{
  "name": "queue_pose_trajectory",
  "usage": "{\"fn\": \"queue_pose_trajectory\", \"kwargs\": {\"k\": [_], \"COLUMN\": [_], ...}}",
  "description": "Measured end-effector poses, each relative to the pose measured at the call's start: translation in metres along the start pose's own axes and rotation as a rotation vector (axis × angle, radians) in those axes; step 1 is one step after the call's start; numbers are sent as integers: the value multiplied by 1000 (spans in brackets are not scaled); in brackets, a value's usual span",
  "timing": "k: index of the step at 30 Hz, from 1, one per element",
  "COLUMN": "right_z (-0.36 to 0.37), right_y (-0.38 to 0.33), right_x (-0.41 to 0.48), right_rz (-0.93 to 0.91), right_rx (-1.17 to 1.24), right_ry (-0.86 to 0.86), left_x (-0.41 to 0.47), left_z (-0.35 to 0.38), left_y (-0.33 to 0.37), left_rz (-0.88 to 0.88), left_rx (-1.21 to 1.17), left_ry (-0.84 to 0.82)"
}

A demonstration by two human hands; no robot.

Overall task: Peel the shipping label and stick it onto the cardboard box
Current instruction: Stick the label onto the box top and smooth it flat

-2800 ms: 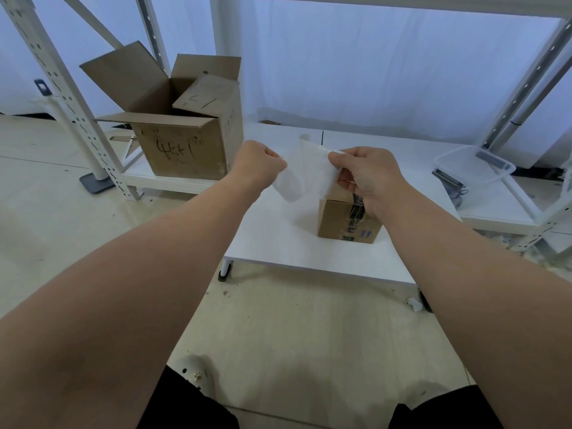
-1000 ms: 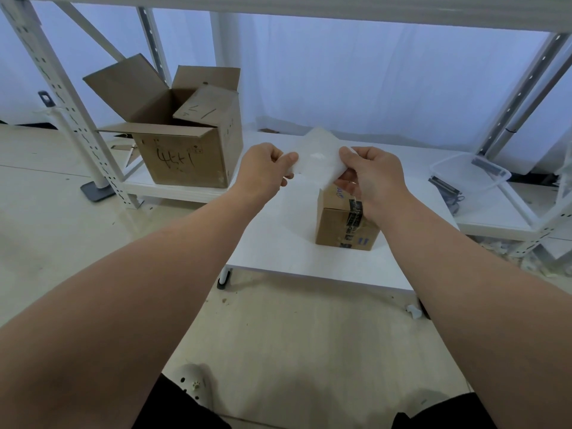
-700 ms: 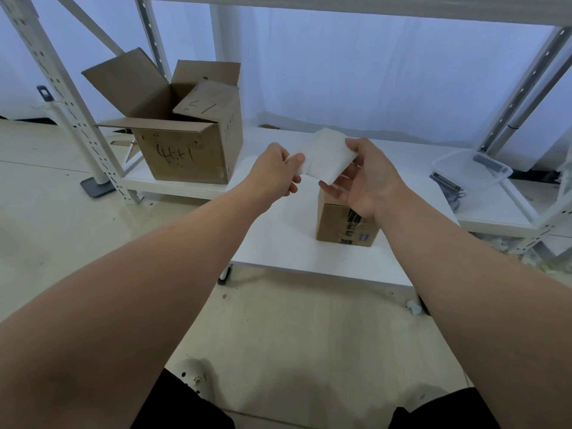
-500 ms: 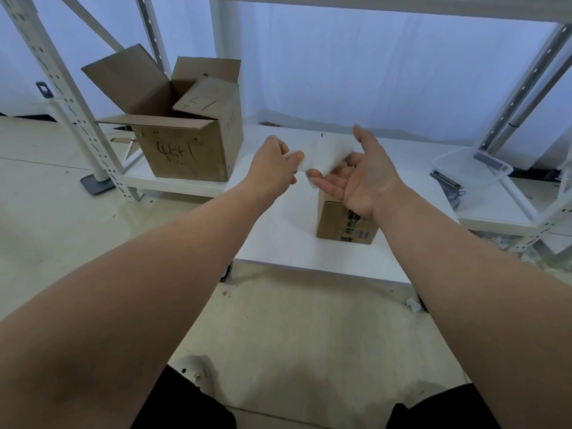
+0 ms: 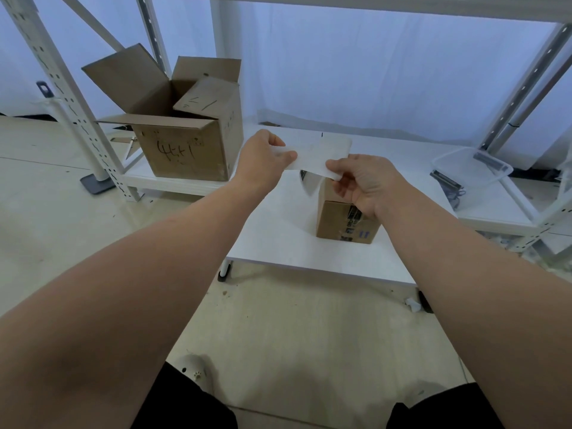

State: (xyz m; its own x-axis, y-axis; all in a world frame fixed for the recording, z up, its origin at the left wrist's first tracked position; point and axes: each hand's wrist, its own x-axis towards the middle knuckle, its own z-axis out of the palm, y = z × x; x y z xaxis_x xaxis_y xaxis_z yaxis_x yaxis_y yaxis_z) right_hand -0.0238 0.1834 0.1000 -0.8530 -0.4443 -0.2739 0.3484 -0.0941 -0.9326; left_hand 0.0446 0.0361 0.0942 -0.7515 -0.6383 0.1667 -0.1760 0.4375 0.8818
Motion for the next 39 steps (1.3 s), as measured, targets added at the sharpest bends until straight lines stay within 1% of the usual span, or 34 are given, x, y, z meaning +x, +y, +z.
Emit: {"fn": "queue_pose_trajectory", "kwargs": {"k": [6, 16, 20, 23, 27, 32, 34, 37, 39], "right_z": [-3, -5, -7, -11, -16, -10, -8, -7, -7], "right_y": [0, 2, 1, 3, 4, 3, 5, 9, 8], "right_x": [0, 3, 3, 5, 6, 7, 8, 6, 5], "right_rz": [-44, -99, -123, -123, -138, -167, -217, -359, -420], "right_rx": [-113, -166, -144, -130, -105, -42, -106, -426, -521], "right_ry": [30, 42, 63, 75, 99, 154, 176, 192, 195], "left_x": [-1, 1, 1, 1, 2, 5, 6, 5, 4], "left_z": [-1, -2, -5, -6, -5, -5, -4, -2, -1], "left_y": [-6, -12, -9, -3, 4, 0, -1, 3, 5], "left_rz": [6, -10, -10, 28, 121, 114, 80, 47, 33], "left_rx": [44, 23, -8, -20, 122, 163, 110, -17, -42], "left_ry": [24, 49, 98, 112, 81, 77, 52, -4, -49]}}
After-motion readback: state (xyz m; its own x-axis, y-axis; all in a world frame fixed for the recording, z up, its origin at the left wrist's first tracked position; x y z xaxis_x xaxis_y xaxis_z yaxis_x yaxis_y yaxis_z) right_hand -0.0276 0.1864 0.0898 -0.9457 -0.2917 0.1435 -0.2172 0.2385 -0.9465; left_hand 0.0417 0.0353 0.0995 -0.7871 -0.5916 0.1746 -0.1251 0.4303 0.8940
